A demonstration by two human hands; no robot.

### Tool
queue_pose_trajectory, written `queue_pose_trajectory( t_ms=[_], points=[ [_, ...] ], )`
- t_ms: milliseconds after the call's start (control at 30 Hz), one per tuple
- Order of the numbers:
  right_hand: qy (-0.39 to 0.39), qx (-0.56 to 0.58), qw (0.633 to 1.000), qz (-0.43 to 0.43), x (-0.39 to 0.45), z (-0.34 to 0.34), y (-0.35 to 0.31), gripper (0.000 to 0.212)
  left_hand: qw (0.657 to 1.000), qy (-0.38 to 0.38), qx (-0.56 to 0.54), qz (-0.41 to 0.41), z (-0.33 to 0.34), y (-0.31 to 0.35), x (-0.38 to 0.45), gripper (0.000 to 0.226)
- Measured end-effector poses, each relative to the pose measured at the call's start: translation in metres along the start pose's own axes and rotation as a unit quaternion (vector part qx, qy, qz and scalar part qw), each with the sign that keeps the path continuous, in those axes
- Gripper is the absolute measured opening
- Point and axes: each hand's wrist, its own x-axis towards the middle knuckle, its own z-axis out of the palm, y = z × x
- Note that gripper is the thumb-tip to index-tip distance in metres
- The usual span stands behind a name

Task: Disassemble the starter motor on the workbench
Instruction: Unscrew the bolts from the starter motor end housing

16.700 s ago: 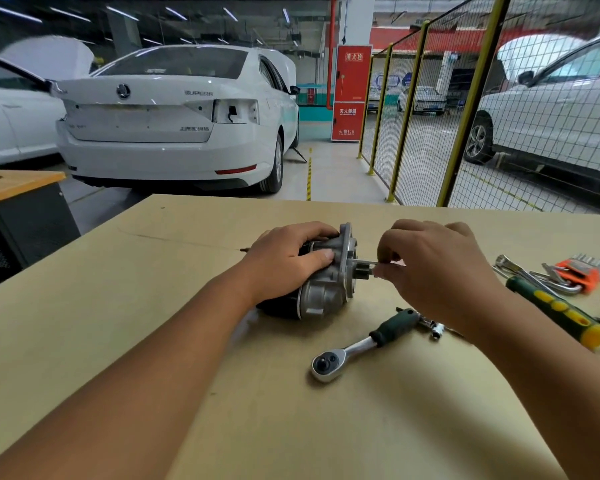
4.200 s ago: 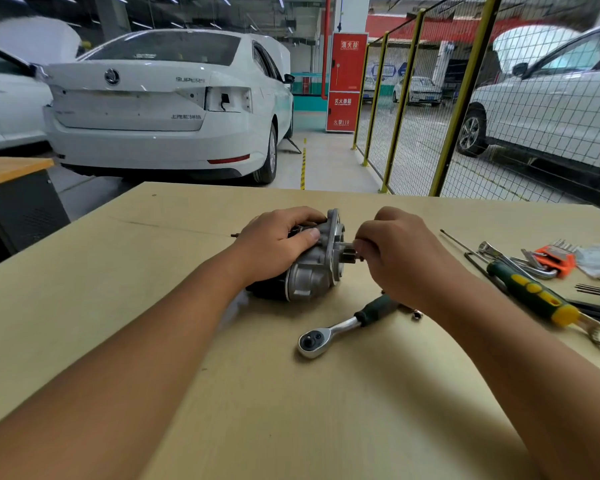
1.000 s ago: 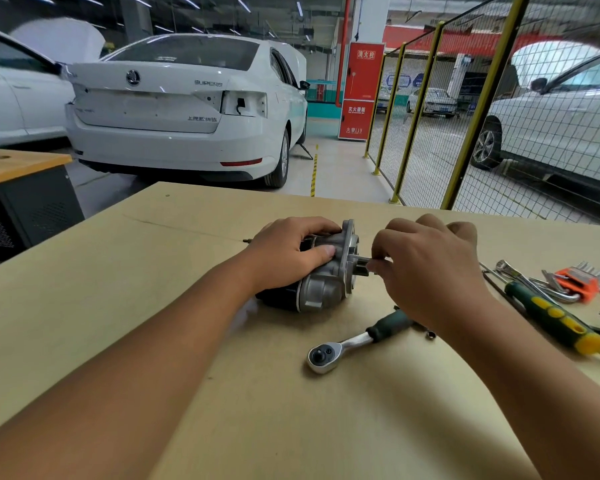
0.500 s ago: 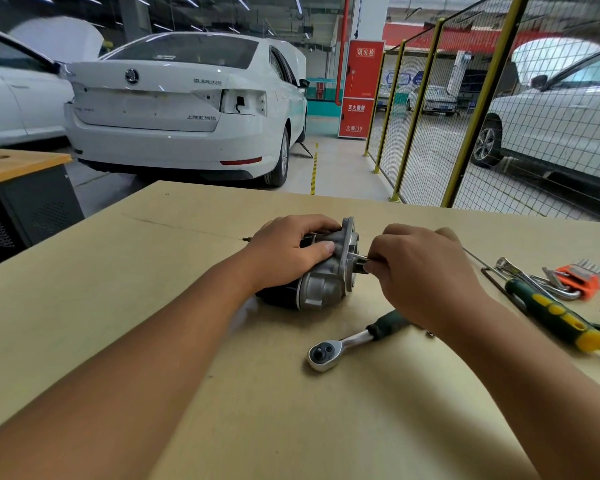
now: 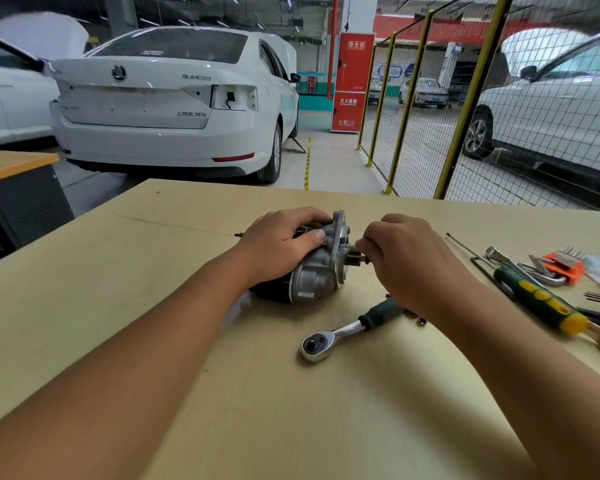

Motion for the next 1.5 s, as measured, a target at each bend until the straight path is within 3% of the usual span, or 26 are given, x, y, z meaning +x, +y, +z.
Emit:
queue_pose_trajectory(
  t_ms=[200,600,833,1067,1233,1400,1500],
  points=[
    [0.006,-0.099,0.995,0.014,-0.003,-0.003,-0.004,0.029,1.000,-0.010,0.008,0.009,-0.002,0.000,-0.001,0.048],
    [-0.041,-0.072,0.996,0.013,-0.003,0.003,-0.003,0.022,1.000,-0.010,0.006,0.010,-0.002,-0.003,-0.001,0.046],
    [0.032,-0.156,0.987,0.029,-0.004,-0.001,-0.005,0.017,1.000,-0.012,0.010,0.010,-0.002,-0.003,-0.001,0.048],
    [-0.022,-0.034,0.999,0.020,-0.004,-0.007,-0.005,0.016,1.000,-0.004,-0.003,0.006,0.000,-0.004,0.001,0.043],
    [-0.034,-0.023,0.999,0.007,-0.002,-0.008,-0.002,0.025,1.000,-0.001,0.004,0.009,-0.001,-0.003,0.001,0.045],
    [0.015,-0.137,0.990,0.020,-0.005,-0.006,-0.006,0.015,1.000,-0.006,0.006,0.014,-0.001,-0.003,0.000,0.047],
    [0.012,-0.138,0.990,0.023,-0.005,-0.005,-0.007,0.013,1.000,-0.009,0.009,0.018,-0.001,-0.004,0.001,0.047]
  ],
)
